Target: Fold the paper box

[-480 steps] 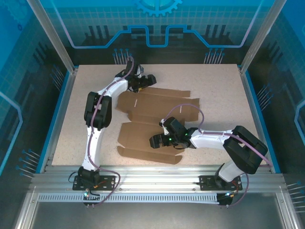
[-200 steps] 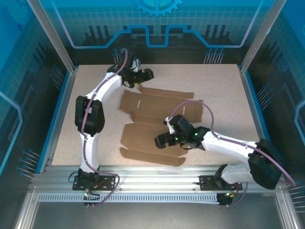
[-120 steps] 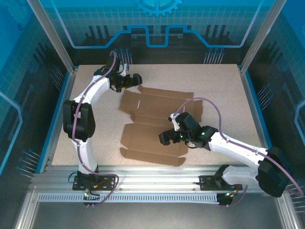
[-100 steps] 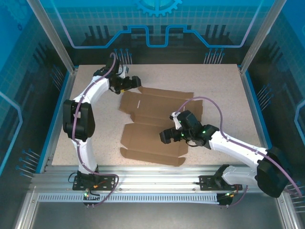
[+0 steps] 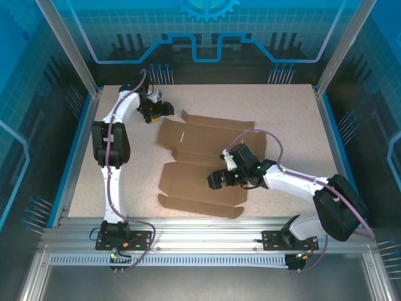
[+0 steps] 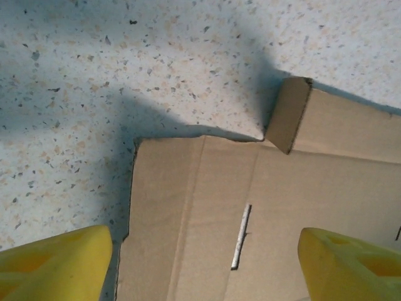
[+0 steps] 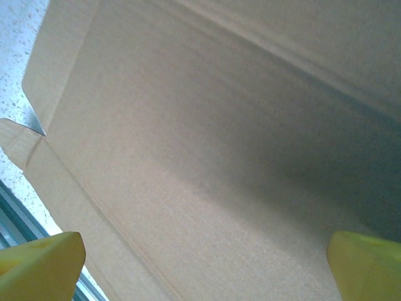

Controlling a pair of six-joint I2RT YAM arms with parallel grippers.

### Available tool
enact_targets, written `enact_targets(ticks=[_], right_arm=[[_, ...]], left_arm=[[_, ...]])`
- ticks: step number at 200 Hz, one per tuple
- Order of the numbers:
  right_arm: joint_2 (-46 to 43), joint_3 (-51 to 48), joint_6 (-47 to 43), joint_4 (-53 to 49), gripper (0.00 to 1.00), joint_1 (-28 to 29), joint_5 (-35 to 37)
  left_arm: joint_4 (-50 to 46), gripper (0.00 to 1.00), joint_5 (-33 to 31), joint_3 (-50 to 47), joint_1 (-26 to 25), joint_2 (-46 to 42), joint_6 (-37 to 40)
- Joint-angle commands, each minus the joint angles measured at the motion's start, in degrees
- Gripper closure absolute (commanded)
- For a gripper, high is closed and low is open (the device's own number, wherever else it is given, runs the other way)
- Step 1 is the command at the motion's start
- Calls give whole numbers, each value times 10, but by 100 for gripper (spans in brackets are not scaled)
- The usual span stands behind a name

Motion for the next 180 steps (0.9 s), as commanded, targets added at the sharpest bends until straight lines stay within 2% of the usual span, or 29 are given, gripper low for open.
enact_targets(ticks=[1, 31, 58, 72, 96, 117, 137, 180], right_arm=[[19, 12, 1, 13, 0, -6, -27], [32, 5, 6, 25, 0, -6, -31], [41, 0, 8, 32, 0, -6, -38], [46, 0, 7, 31, 0, -6, -40], [52, -2, 4, 32, 0, -6, -39], [61, -5, 8, 31, 0, -6, -31], [67, -8, 18, 30, 0, -6, -20], [75, 1, 12, 2, 0, -35, 10]], left_arm=[[-102, 22, -9, 66, 3, 38, 45], [-120, 25, -34, 101, 7, 73, 53], [-120, 33, -23, 112, 7, 89, 54], [-124, 34, -18, 118, 8, 101, 55], [-125, 39, 19, 122, 7, 114, 57], [-122, 47, 50, 122, 7, 121, 56], [-122, 59, 73, 120, 7, 122, 54], [-117, 70, 74, 77, 6, 91, 49]])
